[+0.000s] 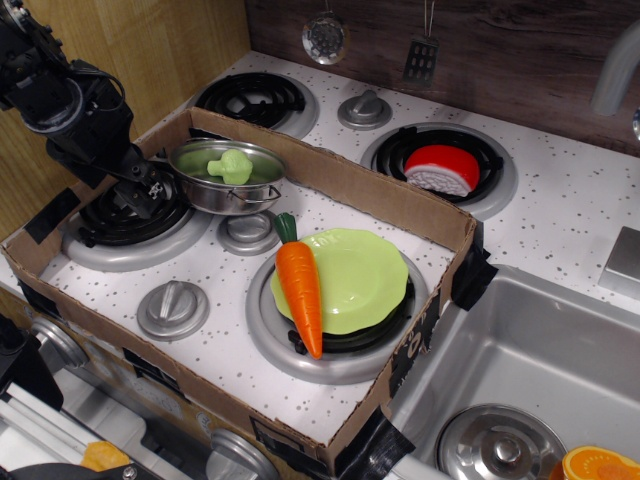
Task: Take carrot off plate
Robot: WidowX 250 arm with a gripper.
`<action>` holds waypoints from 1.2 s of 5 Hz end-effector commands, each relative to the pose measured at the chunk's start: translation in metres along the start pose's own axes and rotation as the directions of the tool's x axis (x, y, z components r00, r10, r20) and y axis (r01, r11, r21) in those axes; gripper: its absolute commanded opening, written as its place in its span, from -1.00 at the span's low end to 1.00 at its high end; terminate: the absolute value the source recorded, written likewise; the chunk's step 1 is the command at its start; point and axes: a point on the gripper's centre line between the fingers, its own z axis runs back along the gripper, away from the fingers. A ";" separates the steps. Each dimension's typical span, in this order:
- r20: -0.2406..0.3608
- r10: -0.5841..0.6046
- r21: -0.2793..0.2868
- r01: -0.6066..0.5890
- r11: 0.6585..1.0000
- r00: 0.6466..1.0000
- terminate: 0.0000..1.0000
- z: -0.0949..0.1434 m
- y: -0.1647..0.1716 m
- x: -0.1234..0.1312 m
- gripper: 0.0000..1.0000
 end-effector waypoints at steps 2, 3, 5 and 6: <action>-0.062 0.067 0.015 -0.066 0.998 0.996 -1.00 0.017 -0.006 0.007 1.00; -0.132 0.189 0.060 -0.182 0.981 0.973 -1.00 0.039 -0.020 0.011 1.00; -0.198 0.444 0.058 -0.442 0.895 0.874 -1.00 0.067 -0.068 0.033 1.00; -0.206 0.475 0.066 -0.472 0.879 0.856 -1.00 0.070 -0.092 0.047 1.00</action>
